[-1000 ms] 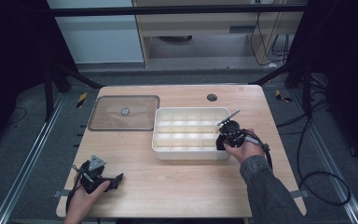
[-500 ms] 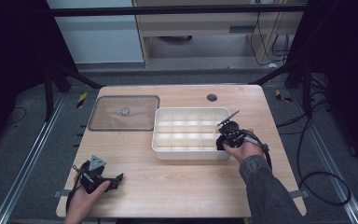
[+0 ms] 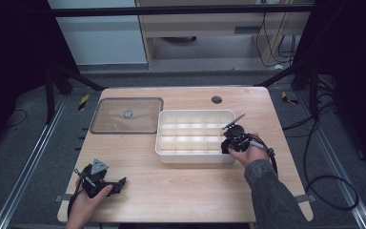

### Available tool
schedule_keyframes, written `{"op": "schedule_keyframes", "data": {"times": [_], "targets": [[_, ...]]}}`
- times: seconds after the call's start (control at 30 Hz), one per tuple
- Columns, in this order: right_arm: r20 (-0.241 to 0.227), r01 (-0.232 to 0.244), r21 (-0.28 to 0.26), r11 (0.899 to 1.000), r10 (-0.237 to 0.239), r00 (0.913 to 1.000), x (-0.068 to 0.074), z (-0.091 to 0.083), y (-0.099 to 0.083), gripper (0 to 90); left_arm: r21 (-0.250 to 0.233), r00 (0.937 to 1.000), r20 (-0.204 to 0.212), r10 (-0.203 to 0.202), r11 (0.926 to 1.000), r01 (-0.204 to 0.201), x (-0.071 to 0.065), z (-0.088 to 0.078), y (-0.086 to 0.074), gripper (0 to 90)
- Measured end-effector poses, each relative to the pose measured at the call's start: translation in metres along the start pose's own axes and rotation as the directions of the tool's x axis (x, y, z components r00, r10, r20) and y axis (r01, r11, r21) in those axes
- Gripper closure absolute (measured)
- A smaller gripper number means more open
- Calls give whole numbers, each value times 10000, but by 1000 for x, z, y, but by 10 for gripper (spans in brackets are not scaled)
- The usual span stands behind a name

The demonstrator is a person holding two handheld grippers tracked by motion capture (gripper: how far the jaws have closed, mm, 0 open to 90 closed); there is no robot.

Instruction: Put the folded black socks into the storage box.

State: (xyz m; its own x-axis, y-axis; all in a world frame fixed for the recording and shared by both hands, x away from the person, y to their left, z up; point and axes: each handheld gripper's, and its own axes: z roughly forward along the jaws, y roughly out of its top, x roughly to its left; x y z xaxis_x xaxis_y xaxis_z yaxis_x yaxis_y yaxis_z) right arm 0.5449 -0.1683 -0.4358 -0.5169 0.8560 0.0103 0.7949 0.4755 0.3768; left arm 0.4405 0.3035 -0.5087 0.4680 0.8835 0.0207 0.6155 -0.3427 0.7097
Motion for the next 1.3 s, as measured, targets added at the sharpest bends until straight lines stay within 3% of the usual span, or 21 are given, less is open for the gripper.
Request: {"op": "schedule_keyframes", "data": {"times": [0.37,0.53,1.3], "targets": [[-113,-66,-61,10000,65,9999,-1,2,-1,900,-3,10000,-4,-4,10000,4,0,0,0,0],[54,212,18,9998,-212,9998,-2,5,-1,900,-3,10000,-2,-3,10000,3,0,0,0,0],[-126,3,229,9997,0,9999,-3,9,1,900,-19,10000,10,14,10000,-13,0,0,0,0]]}}
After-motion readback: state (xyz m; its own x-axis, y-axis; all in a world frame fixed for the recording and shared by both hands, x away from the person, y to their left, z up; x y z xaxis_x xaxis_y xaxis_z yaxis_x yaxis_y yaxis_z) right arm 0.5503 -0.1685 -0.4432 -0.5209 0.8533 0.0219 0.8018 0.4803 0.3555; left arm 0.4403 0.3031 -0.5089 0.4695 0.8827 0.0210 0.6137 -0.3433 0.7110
